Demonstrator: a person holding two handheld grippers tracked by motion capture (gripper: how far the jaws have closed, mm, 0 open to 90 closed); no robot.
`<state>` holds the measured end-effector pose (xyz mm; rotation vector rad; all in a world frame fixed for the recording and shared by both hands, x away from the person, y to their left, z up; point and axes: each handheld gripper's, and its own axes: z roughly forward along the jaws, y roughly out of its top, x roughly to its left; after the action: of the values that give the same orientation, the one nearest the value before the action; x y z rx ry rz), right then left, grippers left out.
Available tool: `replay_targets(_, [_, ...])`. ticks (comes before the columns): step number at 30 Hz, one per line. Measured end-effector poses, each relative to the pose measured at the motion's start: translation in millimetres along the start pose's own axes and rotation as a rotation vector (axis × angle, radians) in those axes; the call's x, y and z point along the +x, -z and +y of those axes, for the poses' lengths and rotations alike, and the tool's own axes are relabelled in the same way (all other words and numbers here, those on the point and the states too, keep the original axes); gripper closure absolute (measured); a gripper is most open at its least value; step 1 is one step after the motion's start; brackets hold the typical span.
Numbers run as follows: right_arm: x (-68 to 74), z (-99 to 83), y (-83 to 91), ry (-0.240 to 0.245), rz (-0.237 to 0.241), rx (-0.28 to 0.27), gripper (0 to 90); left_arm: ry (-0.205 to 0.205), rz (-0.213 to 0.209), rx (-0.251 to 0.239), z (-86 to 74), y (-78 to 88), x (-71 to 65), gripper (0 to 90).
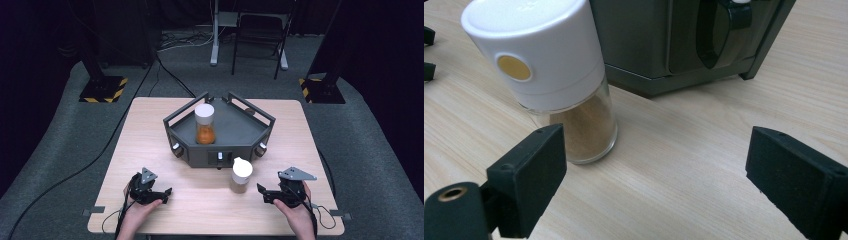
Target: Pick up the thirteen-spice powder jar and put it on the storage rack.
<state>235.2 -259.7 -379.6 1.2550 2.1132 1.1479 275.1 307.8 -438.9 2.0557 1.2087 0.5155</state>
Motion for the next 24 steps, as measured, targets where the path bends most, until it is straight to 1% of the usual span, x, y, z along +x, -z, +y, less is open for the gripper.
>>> replay_targets(7, [2.3, 5.6, -2.0, 0.01, 0.006, -0.005, 8.9, 0.003, -0.001, -0.002, -0.2, -0.2, 0.0, 3.5])
replay_targets(13, [3.2, 9.5, -5.2, 0.013, 0.021, -0.015, 9.3, 0.002, -0.001, -0.001, -0.2, -0.2, 0.0, 3.5])
replay_targets(24, [12.3, 18.6, -13.6, 0.045, 0.052, -0.015, 10.1, 0.002, -0.001, -0.001, -0.1, -0.2, 0.1, 3.5])
